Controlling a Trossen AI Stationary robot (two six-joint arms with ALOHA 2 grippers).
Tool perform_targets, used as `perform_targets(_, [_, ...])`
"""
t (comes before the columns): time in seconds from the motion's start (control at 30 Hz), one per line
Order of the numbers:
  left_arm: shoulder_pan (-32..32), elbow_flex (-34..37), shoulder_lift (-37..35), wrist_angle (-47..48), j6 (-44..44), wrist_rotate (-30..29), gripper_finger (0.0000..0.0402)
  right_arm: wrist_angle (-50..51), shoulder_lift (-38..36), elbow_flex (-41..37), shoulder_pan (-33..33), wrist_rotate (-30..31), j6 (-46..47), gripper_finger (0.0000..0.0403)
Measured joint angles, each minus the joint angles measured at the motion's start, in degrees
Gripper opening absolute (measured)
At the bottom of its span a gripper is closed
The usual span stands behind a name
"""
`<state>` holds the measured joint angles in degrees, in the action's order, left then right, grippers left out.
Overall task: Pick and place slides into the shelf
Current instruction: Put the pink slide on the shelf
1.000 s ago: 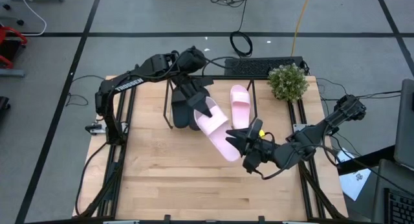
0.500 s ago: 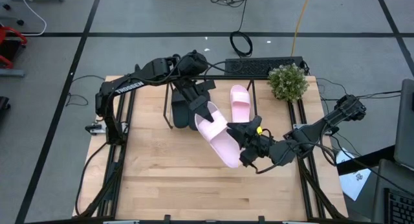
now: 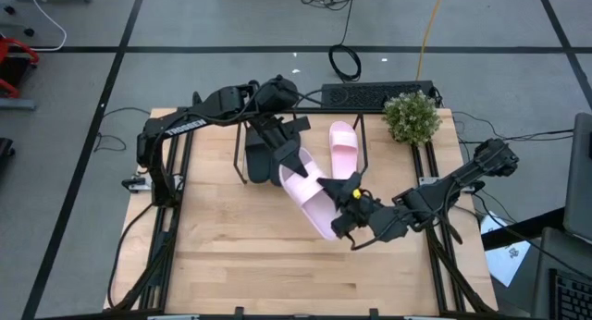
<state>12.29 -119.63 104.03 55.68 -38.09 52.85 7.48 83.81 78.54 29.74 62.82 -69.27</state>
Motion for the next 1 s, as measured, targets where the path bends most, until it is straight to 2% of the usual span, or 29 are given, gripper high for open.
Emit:
perform_targets(0.1, [0.1, 0.0, 0.0, -0.1, 0.0, -1.0, 0.0, -0.7, 0.0, 0.0, 0.3, 1.9, -1.2, 0.0015])
perform_targets(0.3, [1.1, -0.1, 0.0, -1.3, 0.4, -1.9, 0.0018, -6.8, 0.2, 0.0, 1.2, 8.0, -4.1, 0.0005])
perform_targets(0.5, [2.4, -0.1, -0.8, -1.3, 0.9, -1.7, 0.0043, -8.4, 0.1, -0.1, 1.2, 16.3, -2.6, 0.0003])
perform_targets(0.77, [5.3, 0.0, -4.6, -2.9, 1.6, -2.2, 0.0051, -10.3, 0.0, 0.0, 0.0, 16.9, -1.2, 0.0002])
perform_targets(1.0, [6.3, 0.0, -10.2, -3.2, 1.9, -7.8, 0.0051, -10.3, 0.0, 0.0, -3.2, 16.9, 4.2, 0.0001])
